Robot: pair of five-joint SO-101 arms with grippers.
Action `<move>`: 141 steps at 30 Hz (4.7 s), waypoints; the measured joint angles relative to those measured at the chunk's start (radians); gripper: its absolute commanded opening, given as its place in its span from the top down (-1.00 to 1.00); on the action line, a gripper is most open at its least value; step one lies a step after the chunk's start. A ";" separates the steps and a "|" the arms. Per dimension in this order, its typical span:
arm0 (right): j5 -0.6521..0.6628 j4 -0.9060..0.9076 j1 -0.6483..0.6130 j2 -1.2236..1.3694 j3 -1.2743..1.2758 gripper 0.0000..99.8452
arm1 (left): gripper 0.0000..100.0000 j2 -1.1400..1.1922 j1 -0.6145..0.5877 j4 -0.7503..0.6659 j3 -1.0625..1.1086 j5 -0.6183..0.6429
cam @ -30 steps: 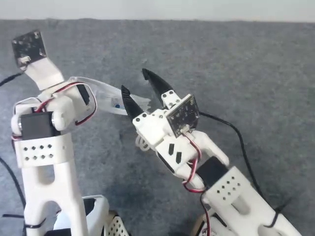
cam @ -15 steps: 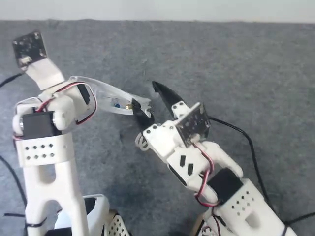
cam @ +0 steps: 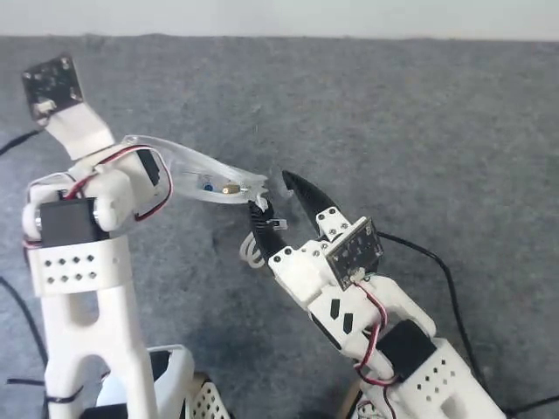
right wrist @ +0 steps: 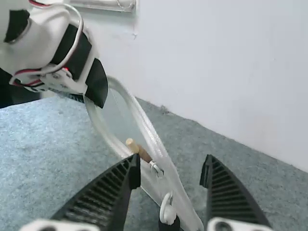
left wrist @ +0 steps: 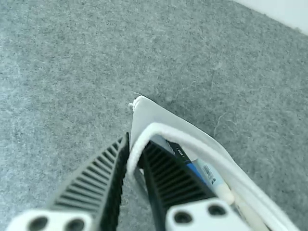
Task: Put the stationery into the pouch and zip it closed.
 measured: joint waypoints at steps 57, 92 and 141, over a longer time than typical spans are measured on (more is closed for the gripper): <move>0.066 0.224 -0.015 0.374 -0.419 0.95 | 0.98 0.000 -0.003 0.000 0.000 0.000; 0.152 0.215 -0.055 0.916 -0.729 0.95 | 0.98 -0.002 0.002 0.000 0.002 0.000; 0.198 -0.011 -0.094 1.030 -0.559 0.94 | 0.98 0.003 -0.009 0.000 0.017 -0.002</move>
